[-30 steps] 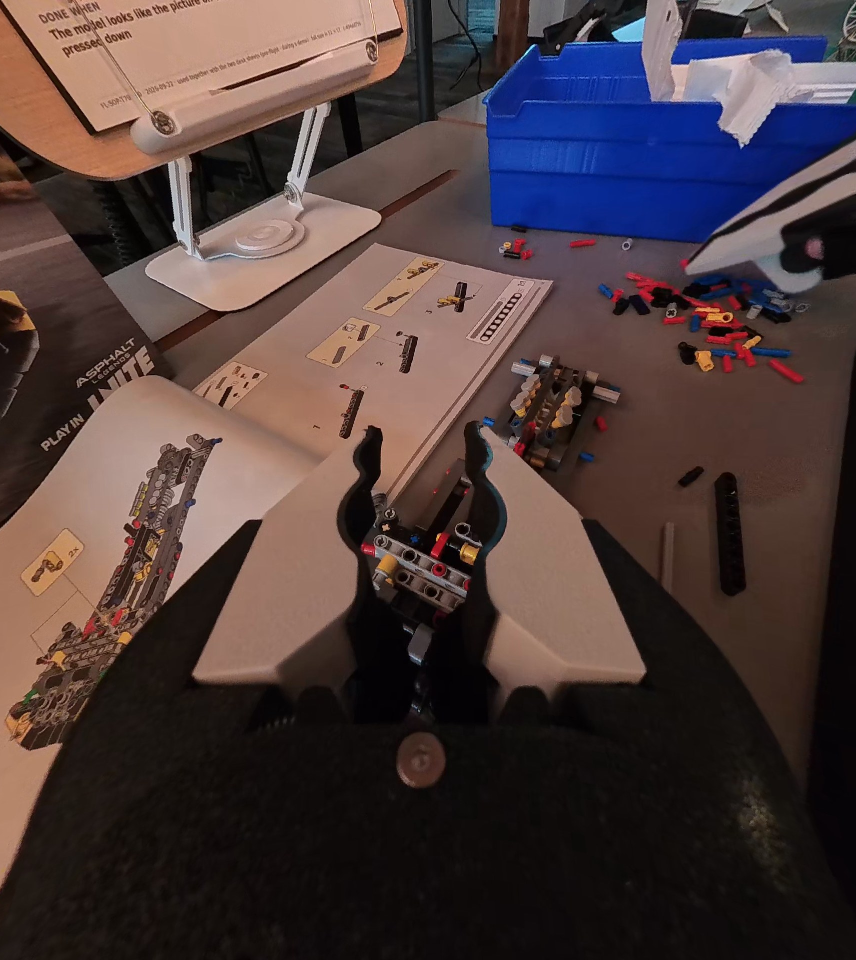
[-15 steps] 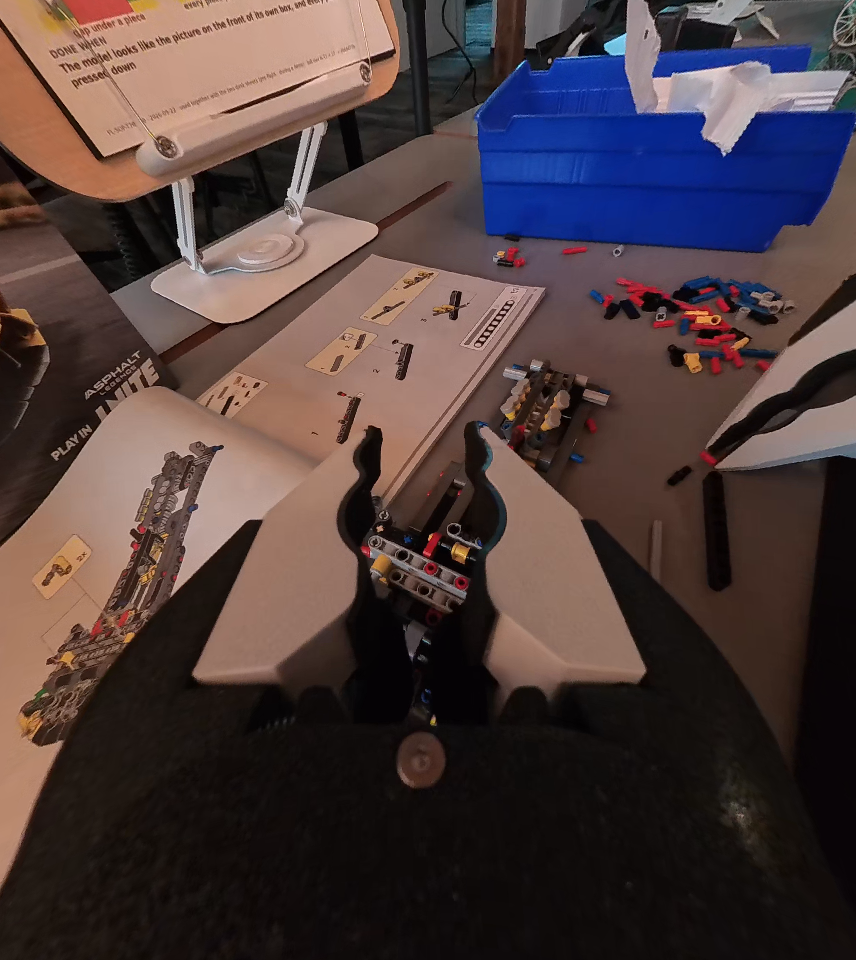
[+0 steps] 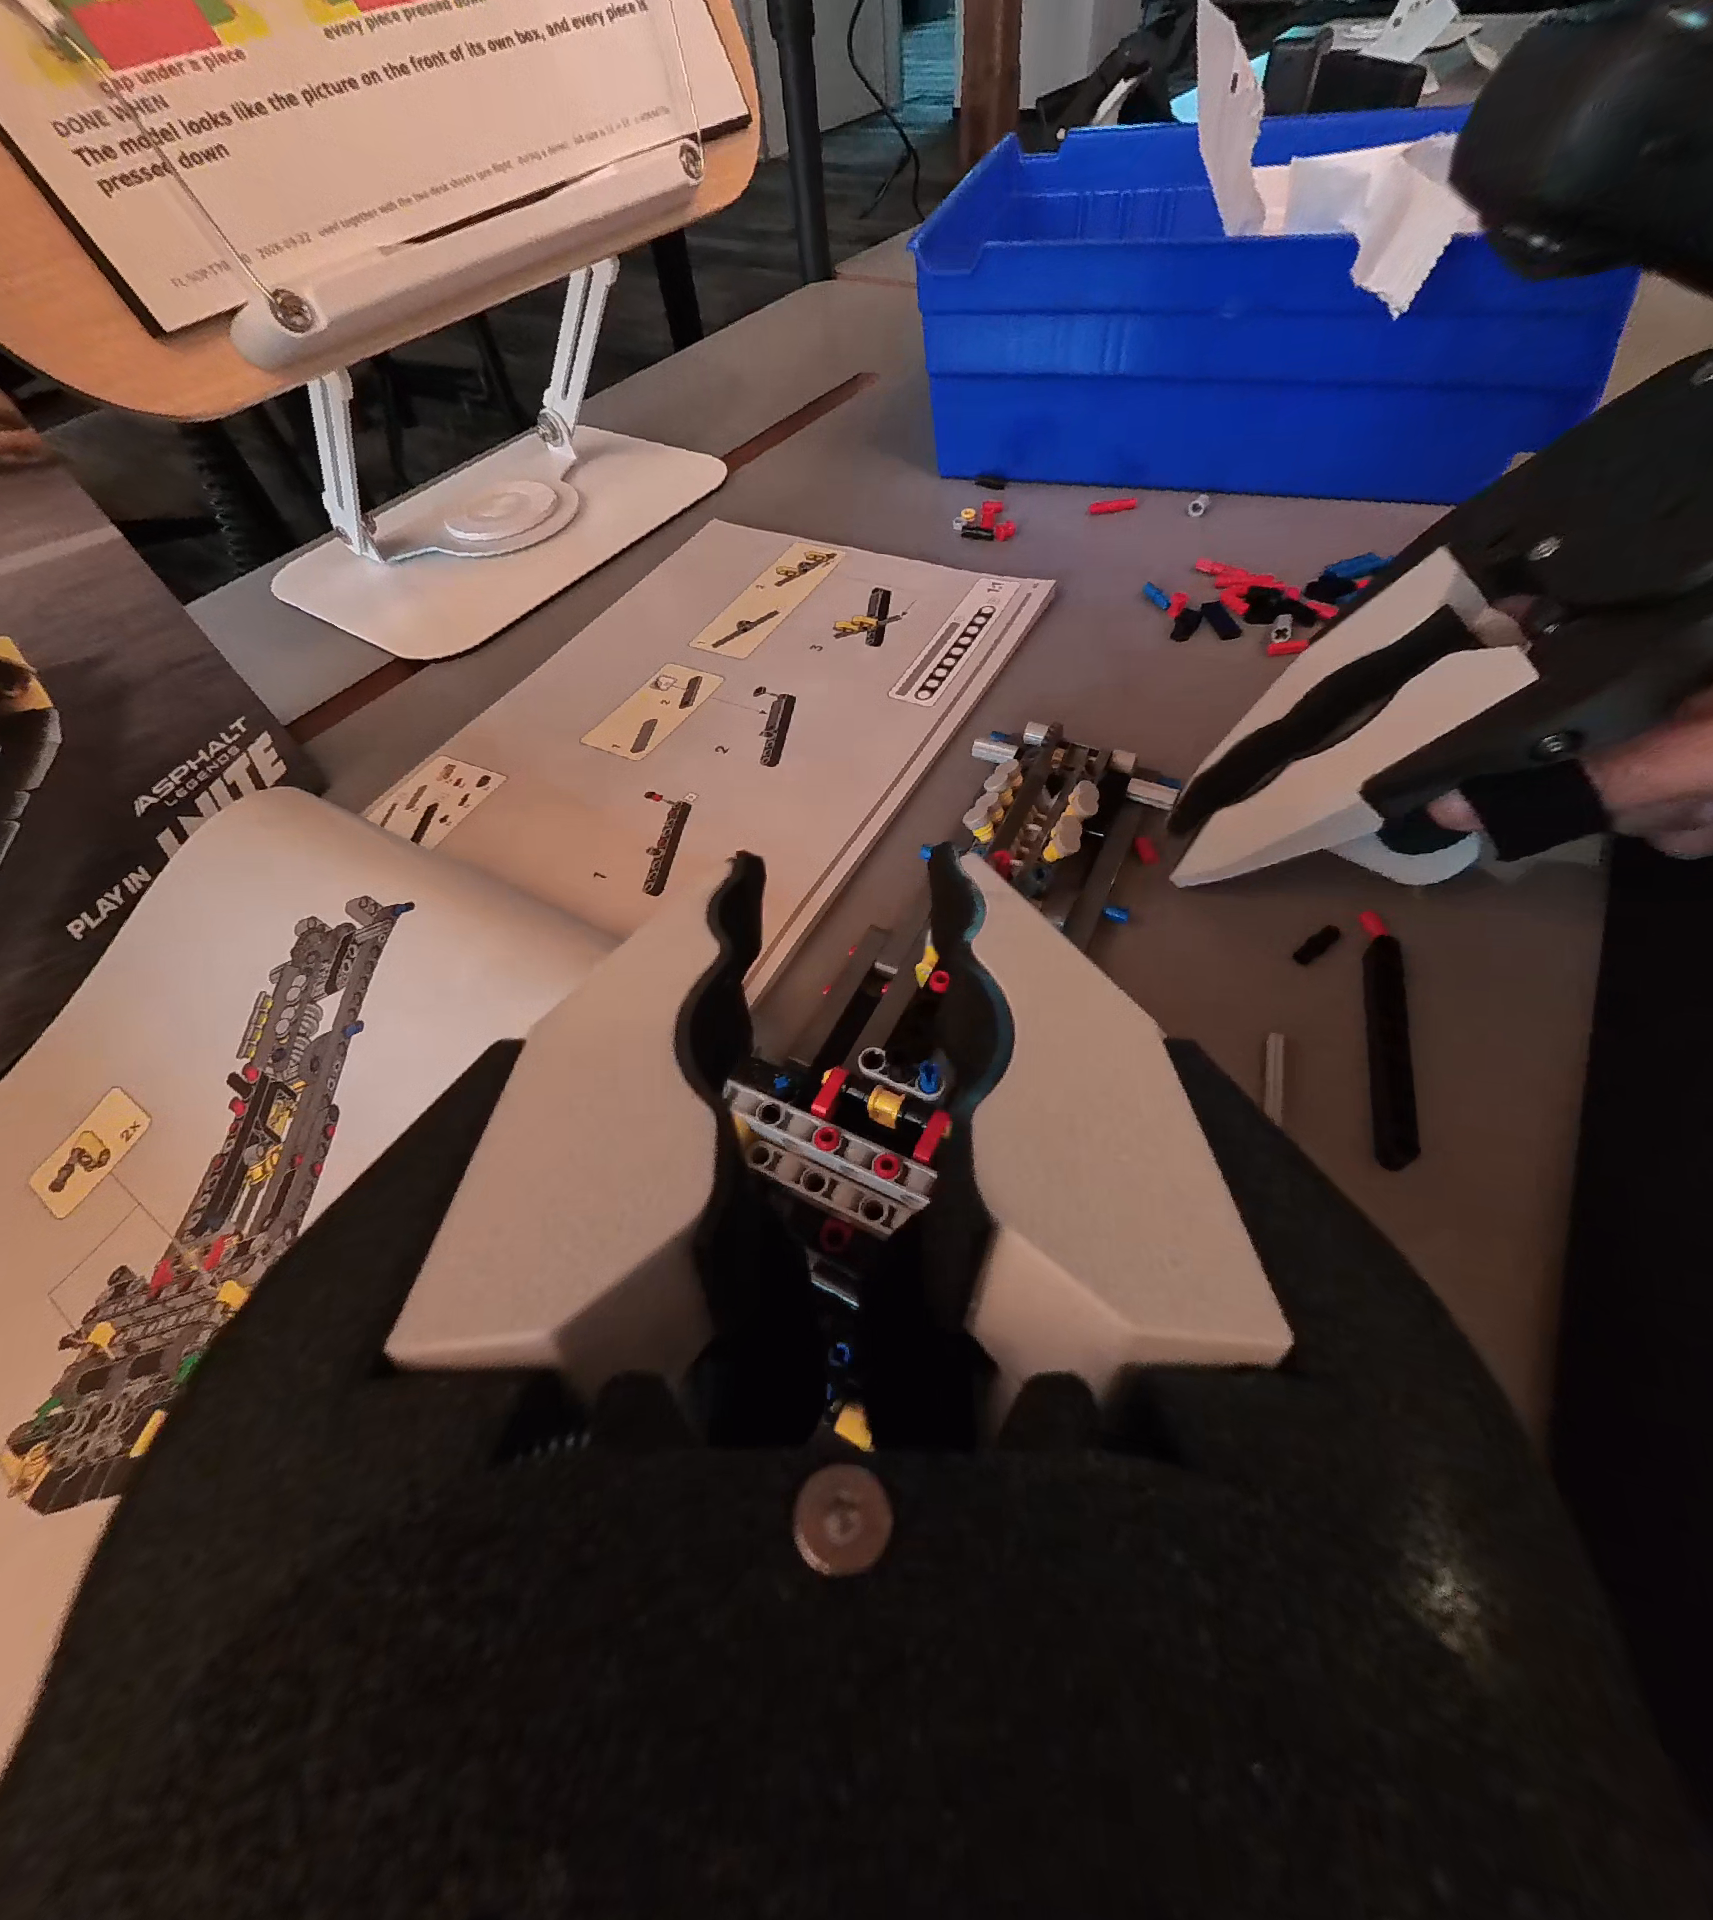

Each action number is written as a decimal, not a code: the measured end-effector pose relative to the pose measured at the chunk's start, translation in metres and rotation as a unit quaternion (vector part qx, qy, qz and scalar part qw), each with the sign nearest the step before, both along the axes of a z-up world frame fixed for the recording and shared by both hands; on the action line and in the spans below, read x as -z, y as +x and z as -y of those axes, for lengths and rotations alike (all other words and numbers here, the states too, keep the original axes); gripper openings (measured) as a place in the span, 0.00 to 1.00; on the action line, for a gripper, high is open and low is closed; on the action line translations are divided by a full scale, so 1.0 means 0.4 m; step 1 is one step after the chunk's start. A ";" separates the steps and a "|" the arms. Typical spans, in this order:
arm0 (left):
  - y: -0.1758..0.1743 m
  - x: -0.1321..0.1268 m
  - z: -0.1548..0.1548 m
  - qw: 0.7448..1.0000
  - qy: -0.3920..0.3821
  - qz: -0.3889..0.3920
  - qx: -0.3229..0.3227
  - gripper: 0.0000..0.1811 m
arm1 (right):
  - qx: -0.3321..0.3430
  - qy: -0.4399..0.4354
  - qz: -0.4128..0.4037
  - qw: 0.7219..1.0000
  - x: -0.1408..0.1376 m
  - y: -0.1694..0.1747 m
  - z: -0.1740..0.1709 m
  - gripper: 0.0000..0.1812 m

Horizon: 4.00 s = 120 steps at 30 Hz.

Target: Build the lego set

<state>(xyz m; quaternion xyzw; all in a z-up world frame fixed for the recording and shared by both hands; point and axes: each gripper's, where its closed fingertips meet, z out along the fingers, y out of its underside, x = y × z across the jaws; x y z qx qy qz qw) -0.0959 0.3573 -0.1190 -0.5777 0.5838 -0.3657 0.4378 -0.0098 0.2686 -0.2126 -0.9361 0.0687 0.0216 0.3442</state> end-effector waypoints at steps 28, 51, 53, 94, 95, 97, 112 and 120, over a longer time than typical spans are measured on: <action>-0.002 0.002 0.008 1.000 0.015 -0.006 0.003 0.17 | -0.153 -0.046 0.046 0.986 -0.006 -0.051 0.158 0.06; 0.016 0.023 0.022 1.000 0.008 -0.018 0.015 0.17 | 0.014 -0.020 0.007 1.000 -0.066 0.163 0.358 0.11; 0.018 0.026 0.024 1.000 0.012 -0.021 0.016 0.17 | 0.006 -0.021 0.014 1.000 -0.057 0.147 0.346 0.10; 0.000 0.025 0.009 0.999 0.035 -0.027 0.007 0.17 | 0.154 0.058 0.120 0.979 -0.141 0.432 0.115 0.09; 0.000 0.027 0.011 0.999 0.035 -0.029 0.009 0.17 | 0.145 0.050 0.115 0.981 -0.133 0.414 0.137 0.08; 0.003 0.029 0.017 0.999 0.037 -0.031 0.012 0.17 | 0.149 0.028 0.117 0.982 -0.113 0.402 0.185 0.08; 0.011 0.031 0.038 0.998 0.037 -0.032 0.025 0.17 | 0.125 -0.007 0.075 0.989 -0.037 0.301 0.297 0.07; 0.011 0.027 0.040 0.999 0.035 -0.029 0.025 0.17 | 0.130 -0.005 0.065 0.989 -0.035 0.292 0.341 0.06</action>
